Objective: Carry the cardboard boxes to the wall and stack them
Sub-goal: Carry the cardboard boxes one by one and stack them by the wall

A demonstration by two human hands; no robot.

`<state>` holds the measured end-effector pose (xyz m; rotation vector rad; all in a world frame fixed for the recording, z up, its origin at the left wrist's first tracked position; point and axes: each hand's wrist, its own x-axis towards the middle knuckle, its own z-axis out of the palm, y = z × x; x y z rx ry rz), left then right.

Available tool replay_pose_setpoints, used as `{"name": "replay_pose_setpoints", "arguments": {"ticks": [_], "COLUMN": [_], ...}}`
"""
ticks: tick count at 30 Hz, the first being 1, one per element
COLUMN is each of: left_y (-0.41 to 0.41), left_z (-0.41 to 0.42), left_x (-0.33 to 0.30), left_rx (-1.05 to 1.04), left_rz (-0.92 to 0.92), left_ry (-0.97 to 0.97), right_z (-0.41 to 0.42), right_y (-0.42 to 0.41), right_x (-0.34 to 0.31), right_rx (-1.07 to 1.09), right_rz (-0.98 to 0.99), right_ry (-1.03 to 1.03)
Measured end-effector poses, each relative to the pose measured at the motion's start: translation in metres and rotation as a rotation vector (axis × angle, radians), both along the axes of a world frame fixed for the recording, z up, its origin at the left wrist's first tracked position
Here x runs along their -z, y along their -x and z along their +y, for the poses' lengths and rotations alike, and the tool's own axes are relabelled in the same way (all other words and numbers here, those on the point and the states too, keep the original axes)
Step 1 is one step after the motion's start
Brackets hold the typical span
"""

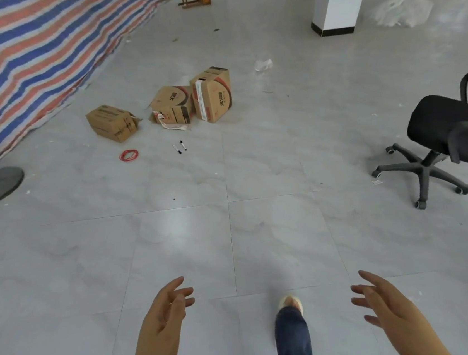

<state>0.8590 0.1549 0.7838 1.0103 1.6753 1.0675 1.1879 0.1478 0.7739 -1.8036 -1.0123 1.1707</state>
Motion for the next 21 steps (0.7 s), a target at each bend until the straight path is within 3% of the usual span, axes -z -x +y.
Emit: {"name": "replay_pose_setpoints", "arguments": {"ticks": [12, 21], "left_y": [-0.063, -0.054], "left_z": [0.272, 0.428], "left_x": [-0.006, 0.018], "left_rx": [-0.075, -0.105], "left_rz": [0.000, -0.003], "left_ry": [-0.049, 0.062], "right_z": [0.311, 0.485], "right_y": [-0.059, -0.050], "right_x": [-0.002, 0.020], "right_rx": [-0.142, -0.190], "right_rz": [-0.120, -0.116], "right_ry": [-0.090, 0.021]}}
